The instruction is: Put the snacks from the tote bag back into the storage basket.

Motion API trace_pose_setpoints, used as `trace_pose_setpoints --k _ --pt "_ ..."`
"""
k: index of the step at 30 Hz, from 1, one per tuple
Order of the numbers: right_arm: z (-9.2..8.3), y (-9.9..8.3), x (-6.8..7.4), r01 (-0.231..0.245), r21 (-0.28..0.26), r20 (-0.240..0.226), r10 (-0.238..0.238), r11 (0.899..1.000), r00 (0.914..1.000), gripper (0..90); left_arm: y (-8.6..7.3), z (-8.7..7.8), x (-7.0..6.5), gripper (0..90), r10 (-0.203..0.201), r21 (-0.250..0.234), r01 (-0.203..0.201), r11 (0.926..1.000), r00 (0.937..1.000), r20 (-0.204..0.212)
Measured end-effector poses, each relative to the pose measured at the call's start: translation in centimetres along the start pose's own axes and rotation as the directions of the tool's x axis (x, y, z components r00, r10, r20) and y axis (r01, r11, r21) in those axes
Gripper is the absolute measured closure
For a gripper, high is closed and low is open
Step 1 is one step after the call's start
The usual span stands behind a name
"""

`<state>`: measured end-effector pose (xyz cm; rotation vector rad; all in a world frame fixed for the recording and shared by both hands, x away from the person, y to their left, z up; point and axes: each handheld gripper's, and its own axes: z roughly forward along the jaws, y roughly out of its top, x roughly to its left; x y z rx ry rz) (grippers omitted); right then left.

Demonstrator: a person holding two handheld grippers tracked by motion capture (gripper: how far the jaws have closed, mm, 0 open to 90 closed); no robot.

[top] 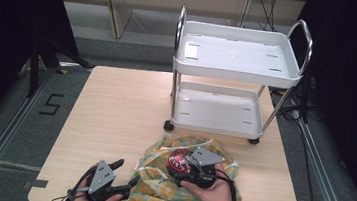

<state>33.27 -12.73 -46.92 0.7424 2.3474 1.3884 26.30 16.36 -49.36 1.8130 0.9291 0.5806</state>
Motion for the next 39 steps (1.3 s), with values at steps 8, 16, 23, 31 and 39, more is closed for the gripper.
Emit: trace_pose_setpoints --k 8,16,23,31,39 --pt "0.0 0.1 -0.1 0.004 -0.009 -0.006 -0.004 1.0 1.0 26.4 0.0 0.0 0.0 27.3 0.015 0.001 -0.015 0.9999 0.9999 -0.002" --pt "-0.5 0.1 -0.3 -0.005 -0.004 0.02 0.005 1.0 0.9998 26.5 0.0 0.1 0.0 27.4 -0.014 -0.017 0.014 0.9998 0.9999 0.005" --pt "-1.0 0.4 -0.7 -0.013 -0.016 0.03 0.014 1.0 0.9995 26.5 0.0 0.2 0.0 27.5 -0.001 -0.011 0.001 0.9999 1.0 0.004" --pt "-1.8 0.7 -1.2 -0.02 -0.031 0.06 0.022 0.999 0.9979 26.5 0.1 -0.1 0.2 27.5 0.016 -0.012 -0.016 0.9998 0.9999 -0.001" --pt "-2.0 0.6 -1.5 -0.031 -0.026 0.067 0.033 0.999 0.9972 26.5 0.0 0.0 0.0 27.5 -0.003 -0.006 0.003 1.0 1.0 -0.006"
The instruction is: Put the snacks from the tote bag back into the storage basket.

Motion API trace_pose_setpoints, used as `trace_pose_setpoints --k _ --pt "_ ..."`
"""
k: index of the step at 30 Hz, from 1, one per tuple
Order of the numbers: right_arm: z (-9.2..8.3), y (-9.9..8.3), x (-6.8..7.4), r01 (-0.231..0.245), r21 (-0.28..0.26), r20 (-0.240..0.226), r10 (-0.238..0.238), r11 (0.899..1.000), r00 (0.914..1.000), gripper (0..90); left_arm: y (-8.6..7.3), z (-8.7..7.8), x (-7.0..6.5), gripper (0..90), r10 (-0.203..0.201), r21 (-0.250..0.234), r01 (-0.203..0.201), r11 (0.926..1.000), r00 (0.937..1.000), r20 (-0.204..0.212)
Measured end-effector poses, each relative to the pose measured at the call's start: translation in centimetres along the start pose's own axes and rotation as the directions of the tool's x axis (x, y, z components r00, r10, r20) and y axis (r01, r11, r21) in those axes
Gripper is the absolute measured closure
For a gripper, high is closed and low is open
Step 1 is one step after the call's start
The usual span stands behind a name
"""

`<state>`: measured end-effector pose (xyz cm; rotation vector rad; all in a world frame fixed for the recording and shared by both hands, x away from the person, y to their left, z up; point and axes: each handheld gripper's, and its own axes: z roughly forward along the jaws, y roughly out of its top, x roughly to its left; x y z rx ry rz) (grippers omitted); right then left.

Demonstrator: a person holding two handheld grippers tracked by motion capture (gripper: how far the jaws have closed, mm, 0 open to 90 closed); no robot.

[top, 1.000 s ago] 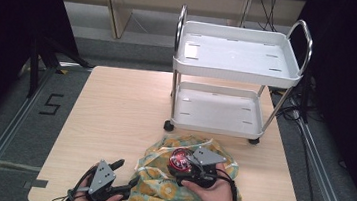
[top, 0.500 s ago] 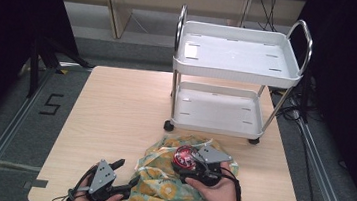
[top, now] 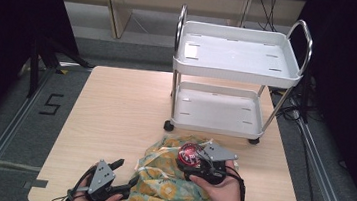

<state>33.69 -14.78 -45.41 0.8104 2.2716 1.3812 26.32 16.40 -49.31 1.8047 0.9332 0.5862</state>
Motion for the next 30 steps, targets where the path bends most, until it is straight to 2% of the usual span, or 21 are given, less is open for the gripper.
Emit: trace_pose_setpoints --k 6,10,11,13,14,15,17,19,20,22,23,26,27,28,30 --pt "0.2 -0.2 0.1 0.003 0.0 -0.008 -0.003 1.0 1.0 26.5 0.0 -0.1 0.3 27.7 0.015 -0.007 -0.015 0.9999 0.9998 0.011" --pt "0.0 -0.2 -0.1 -0.001 0.003 0.011 0.001 1.0 0.9999 26.5 0.0 0.0 0.3 27.7 0.013 -0.008 -0.013 0.9999 0.9999 0.011" --pt "0.1 -0.2 -0.1 -0.011 0.002 -0.003 0.011 1.0 0.9999 26.5 0.0 -0.1 0.2 27.7 0.005 -0.002 -0.005 1.0 1.0 -0.004" --pt "0.0 -0.3 -0.2 -0.015 0.012 -0.006 0.016 1.0 0.9999 26.5 0.0 -0.1 0.1 27.7 -0.008 0.0 0.008 1.0 1.0 -0.006" --pt "-0.1 -0.3 -0.2 -0.014 0.011 -0.002 0.014 1.0 0.9999 26.5 0.0 -0.2 0.2 27.7 0.003 0.003 -0.003 1.0 1.0 -0.006" --pt "-0.2 -0.4 -0.4 -0.012 0.01 -0.003 0.012 1.0 0.9999 26.5 0.0 -0.1 0.2 27.7 -0.009 -0.004 0.009 1.0 1.0 -0.001" --pt "-0.3 -0.4 -0.5 -0.019 0.013 0.008 0.019 1.0 0.9998 26.5 0.0 -0.1 0.2 27.7 -0.007 -0.003 0.007 1.0 1.0 -0.001" --pt "-0.5 -0.4 -0.6 -0.032 0.006 0.015 0.032 0.999 0.9994 26.5 0.0 -0.2 0.3 27.7 0.019 -0.001 -0.019 0.9998 0.9998 -0.002" --pt "-0.7 -0.3 -0.8 -0.024 0.006 0.02 0.024 1.0 0.9995 26.5 0.0 0.0 0.2 27.7 0.007 -0.014 -0.007 0.9999 0.9999 0.01" --pt "-0.7 -0.3 -0.8 -0.036 0.002 0.019 0.036 0.999 0.9992 26.5 0.0 0.0 0.3 27.7 0.015 -0.005 -0.015 0.9999 0.9999 0.008" --pt "-0.9 -0.3 -0.9 -0.026 -0.004 0.038 0.027 1.0 0.9989 26.5 0.0 0.0 0.3 27.8 0.009 -0.011 -0.009 0.9999 0.9999 0.005" --pt "-0.9 -0.3 -1.0 -0.033 -0.001 0.03 0.033 0.999 0.999 26.5 0.0 0.0 0.3 27.8 0.003 -0.009 -0.003 1.0 1.0 0.003" --pt "-0.9 -0.3 -1.1 -0.029 0.001 0.047 0.029 1.0 0.9985 26.5 0.0 0.0 0.2 27.8 -0.007 -0.009 0.007 0.9999 1.0 0.001" --pt "-0.8 -0.4 -1.0 -0.046 -0.001 0.034 0.046 0.999 0.9984 26.5 0.0 0.0 0.2 27.8 -0.007 -0.009 0.007 0.9999 1.0 0.001" --pt "-0.8 -0.3 -1.1 -0.038 0.01 0.024 0.038 0.999 0.999 26.5 0.0 -0.1 0.3 27.8 0.007 -0.008 -0.007 0.9999 1.0 -0.001"
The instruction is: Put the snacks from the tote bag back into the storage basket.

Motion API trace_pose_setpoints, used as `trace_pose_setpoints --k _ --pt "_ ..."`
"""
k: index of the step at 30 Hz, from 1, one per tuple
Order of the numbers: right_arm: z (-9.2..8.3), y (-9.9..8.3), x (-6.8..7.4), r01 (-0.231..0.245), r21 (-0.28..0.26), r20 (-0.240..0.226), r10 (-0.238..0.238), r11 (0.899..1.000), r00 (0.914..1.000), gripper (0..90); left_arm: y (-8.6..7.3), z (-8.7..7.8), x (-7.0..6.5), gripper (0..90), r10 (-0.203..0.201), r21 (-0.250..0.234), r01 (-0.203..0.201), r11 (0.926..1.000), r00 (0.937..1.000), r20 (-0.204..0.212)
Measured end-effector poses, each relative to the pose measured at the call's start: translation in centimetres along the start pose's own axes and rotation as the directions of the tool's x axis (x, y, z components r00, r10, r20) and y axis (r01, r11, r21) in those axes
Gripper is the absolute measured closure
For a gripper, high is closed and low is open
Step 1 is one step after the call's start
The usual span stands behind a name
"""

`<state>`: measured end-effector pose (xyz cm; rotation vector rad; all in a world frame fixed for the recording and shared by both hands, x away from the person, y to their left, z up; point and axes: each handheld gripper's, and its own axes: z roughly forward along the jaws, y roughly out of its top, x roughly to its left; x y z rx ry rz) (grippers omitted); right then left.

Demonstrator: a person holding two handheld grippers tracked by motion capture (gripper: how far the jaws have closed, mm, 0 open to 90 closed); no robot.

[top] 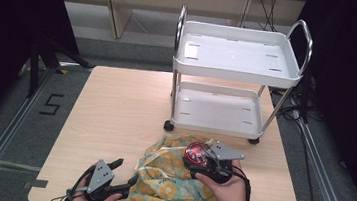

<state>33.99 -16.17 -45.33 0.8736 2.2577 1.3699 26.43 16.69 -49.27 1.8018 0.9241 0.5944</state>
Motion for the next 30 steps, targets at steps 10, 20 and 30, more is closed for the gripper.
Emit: trace_pose_setpoints --k 10,20,30 --pt "-0.6 0.2 -0.5 -0.024 -0.007 0.026 0.024 1.0 0.9994 26.5 0.0 0.0 -0.1 28.0 -0.018 -0.005 0.018 0.9998 0.9998 -0.005" --pt "-0.9 0.4 -0.8 -0.008 -0.017 0.054 0.009 1.0 0.9985 26.5 0.0 0.1 -0.2 28.1 -0.026 -0.013 0.026 0.9996 0.9997 -0.002" --pt "-1.4 0.5 -1.2 -0.043 -0.019 0.088 0.044 0.999 0.9951 26.5 0.0 -0.1 0.0 28.2 -0.014 -0.002 0.014 0.9999 0.9999 -0.009"
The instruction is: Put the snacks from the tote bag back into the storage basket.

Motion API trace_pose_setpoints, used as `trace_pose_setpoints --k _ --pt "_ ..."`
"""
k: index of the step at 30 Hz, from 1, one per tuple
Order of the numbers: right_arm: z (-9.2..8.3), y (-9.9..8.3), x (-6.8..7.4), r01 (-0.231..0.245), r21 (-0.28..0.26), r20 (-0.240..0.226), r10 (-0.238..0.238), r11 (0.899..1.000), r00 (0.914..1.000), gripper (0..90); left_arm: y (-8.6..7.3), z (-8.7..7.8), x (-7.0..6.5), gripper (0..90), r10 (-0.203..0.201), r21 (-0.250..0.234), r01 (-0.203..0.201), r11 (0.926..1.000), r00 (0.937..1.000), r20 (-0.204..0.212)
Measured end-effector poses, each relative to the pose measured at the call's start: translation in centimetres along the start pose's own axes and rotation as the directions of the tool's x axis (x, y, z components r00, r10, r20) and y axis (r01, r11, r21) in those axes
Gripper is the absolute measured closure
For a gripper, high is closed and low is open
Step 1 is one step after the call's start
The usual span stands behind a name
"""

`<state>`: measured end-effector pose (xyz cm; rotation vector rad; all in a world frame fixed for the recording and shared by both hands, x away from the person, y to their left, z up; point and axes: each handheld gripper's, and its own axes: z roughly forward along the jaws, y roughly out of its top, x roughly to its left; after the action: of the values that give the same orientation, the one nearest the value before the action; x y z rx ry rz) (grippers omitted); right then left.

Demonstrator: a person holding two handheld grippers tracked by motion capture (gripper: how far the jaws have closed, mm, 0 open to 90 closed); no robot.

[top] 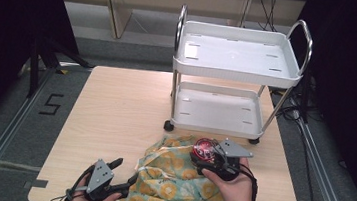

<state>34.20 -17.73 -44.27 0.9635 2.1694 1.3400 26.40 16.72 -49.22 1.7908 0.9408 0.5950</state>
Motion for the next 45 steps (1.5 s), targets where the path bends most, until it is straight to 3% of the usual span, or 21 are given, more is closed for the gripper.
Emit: trace_pose_setpoints --k 5,6,7,12,14,15,18,26,27,29,37,39,41,45 --pt "-0.2 0.3 -0.4 -0.012 -0.006 0.006 0.012 1.0 0.9999 26.5 0.0 0.0 0.1 28.2 0.006 0.001 -0.006 1.0 1.0 -0.003" --pt "-0.2 0.3 -0.6 -0.011 -0.009 0.013 0.011 1.0 0.9999 26.5 0.0 0.1 -0.1 28.2 -0.013 -0.004 0.013 0.9999 0.9999 0.0" --pt "-0.2 0.3 -0.6 -0.011 -0.009 0.013 0.011 1.0 0.9999 26.5 0.0 0.1 0.0 28.2 0.007 -0.002 -0.007 1.0 1.0 0.001" --pt "-0.5 0.5 -1.2 -0.009 -0.023 0.029 0.01 1.0 0.9995 26.5 0.0 0.1 0.0 28.3 0.004 -0.004 -0.004 1.0 1.0 -0.001" --pt "-0.7 0.5 -1.2 -0.039 -0.024 0.029 0.04 0.999 0.9988 26.5 0.0 0.0 0.0 28.3 -0.011 -0.003 0.011 0.9999 0.9999 -0.003" --pt "-0.7 0.5 -1.3 -0.032 -0.021 0.033 0.033 0.999 0.9989 26.5 0.0 0.0 0.1 28.3 0.006 -0.002 -0.006 1.0 1.0 -0.002" --pt "-0.8 0.5 -1.5 -0.024 -0.017 0.038 0.024 1.0 0.999 26.5 0.0 0.0 0.2 28.3 0.008 -0.009 -0.008 0.9999 1.0 0.004" --pt "-0.9 0.7 -1.9 -0.034 -0.018 0.052 0.035 0.999 0.998 26.5 0.0 0.1 0.2 28.3 -0.003 -0.004 0.003 1.0 1.0 -0.003" --pt "-1.0 0.8 -1.9 -0.035 -0.023 0.061 0.036 0.999 0.9975 26.5 0.0 0.1 0.0 28.3 -0.022 -0.005 0.022 0.9997 0.9998 -0.003" --pt "-1.1 0.8 -2.0 -0.038 -0.027 0.055 0.04 0.999 0.9977 26.5 0.0 0.0 0.1 28.3 -0.001 -0.004 0.001 1.0 1.0 -0.007" --pt "-1.7 1.1 -2.6 -0.03 -0.057 0.087 0.035 0.998 0.9956 26.5 0.0 0.1 0.0 28.3 -0.009 -0.013 0.009 0.9999 1.0 -0.002" --pt "-1.6 1.1 -2.6 -0.047 -0.051 0.061 0.051 0.998 0.9969 26.5 0.0 0.0 0.1 28.3 -0.004 -0.006 0.004 1.0 1.0 -0.008" --pt "-1.7 1.1 -2.8 -0.035 -0.058 0.091 0.04 0.998 0.995 26.5 0.1 0.0 0.2 28.3 0.0 -0.005 0.0 1.0 1.0 -0.008" --pt "-1.9 1.2 -3.0 -0.047 -0.045 0.092 0.051 0.998 0.9944 26.5 0.0 0.1 0.2 28.3 -0.002 -0.019 0.002 0.9998 1.0 0.0"
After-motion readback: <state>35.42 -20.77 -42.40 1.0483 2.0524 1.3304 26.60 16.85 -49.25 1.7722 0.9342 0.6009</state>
